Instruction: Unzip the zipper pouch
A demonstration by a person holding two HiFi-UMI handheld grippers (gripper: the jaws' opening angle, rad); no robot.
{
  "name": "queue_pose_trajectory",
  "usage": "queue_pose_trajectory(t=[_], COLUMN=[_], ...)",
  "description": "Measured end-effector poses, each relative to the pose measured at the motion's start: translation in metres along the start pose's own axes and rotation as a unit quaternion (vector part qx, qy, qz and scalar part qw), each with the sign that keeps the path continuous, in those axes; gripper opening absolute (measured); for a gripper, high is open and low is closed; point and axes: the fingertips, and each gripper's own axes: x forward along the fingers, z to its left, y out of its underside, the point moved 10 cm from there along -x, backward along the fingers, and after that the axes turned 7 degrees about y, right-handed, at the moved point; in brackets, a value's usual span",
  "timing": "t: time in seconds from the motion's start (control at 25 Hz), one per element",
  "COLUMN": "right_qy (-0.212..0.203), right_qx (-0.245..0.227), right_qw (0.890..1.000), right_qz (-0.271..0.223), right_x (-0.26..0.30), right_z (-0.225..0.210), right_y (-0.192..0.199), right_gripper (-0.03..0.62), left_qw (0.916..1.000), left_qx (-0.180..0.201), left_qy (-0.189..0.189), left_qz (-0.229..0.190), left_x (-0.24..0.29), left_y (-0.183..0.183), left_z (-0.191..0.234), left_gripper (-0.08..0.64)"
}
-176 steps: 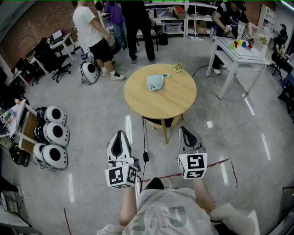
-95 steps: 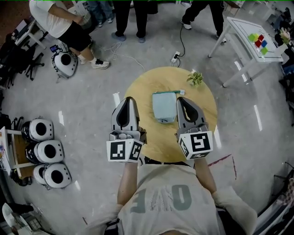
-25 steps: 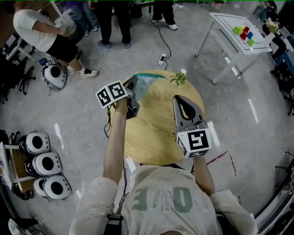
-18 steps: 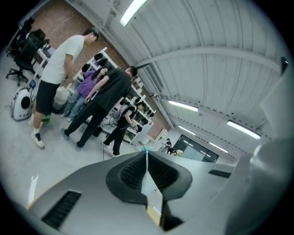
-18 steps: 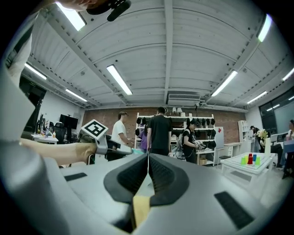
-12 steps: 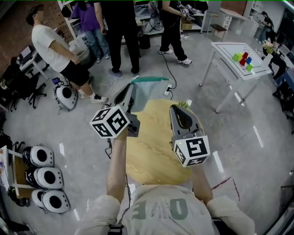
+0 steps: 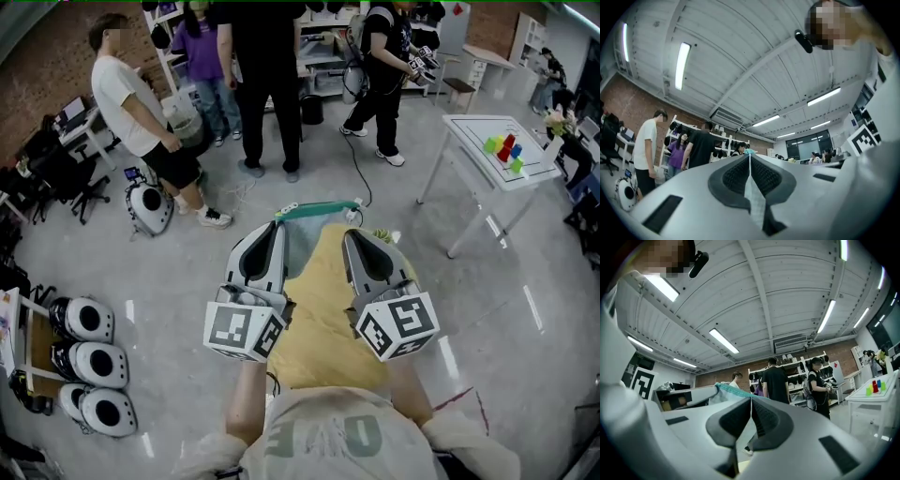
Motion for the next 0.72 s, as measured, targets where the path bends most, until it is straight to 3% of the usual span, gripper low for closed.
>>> queue_pose_trajectory(t=[0.24, 0.36, 0.48, 0.56, 0.6, 0.72], right_qy=[-0.019, -0.053, -0.106, -0.144, -0.159, -0.178], right_qx=[0.045, 0.095, 0.167, 0.207, 0.225, 0.269], right_qw=[0.999, 0.994, 0.980, 0.968, 0.961, 0.946], right_qz=[0.004, -0.001, -0.010, -0.006, -0.003, 0.012], right_x=[-0.010, -0.013, -0.010, -0.003, 0.000, 0.008], right_z=[0.004, 0.005, 0.005, 0.006, 0.007, 0.006], right_y=[-0.001, -0.010, -0.024, -0.030, -0.032, -0.030], right_gripper=[0.031, 0.032, 0.042, 0.142, 0.156, 0.156], left_qw=[0.9989, 0.9975, 0.9952, 0.9937, 0.9929, 0.9900], left_qx=[0.045, 0.070, 0.096, 0.112, 0.119, 0.141], left_qy=[-0.007, -0.008, -0.007, -0.002, 0.000, 0.002], left_qz=[0.005, 0.011, 0.015, 0.005, 0.002, -0.004], left_x=[-0.018, -0.022, -0.023, -0.022, -0.022, -0.024], left_y=[-0.004, -0.002, 0.000, -0.001, -0.002, -0.002], left_z=[-0.025, -0.034, -0.042, -0.046, -0.048, -0.054], left_gripper=[0.032, 0.032, 0.032, 0.032, 0.032, 0.032])
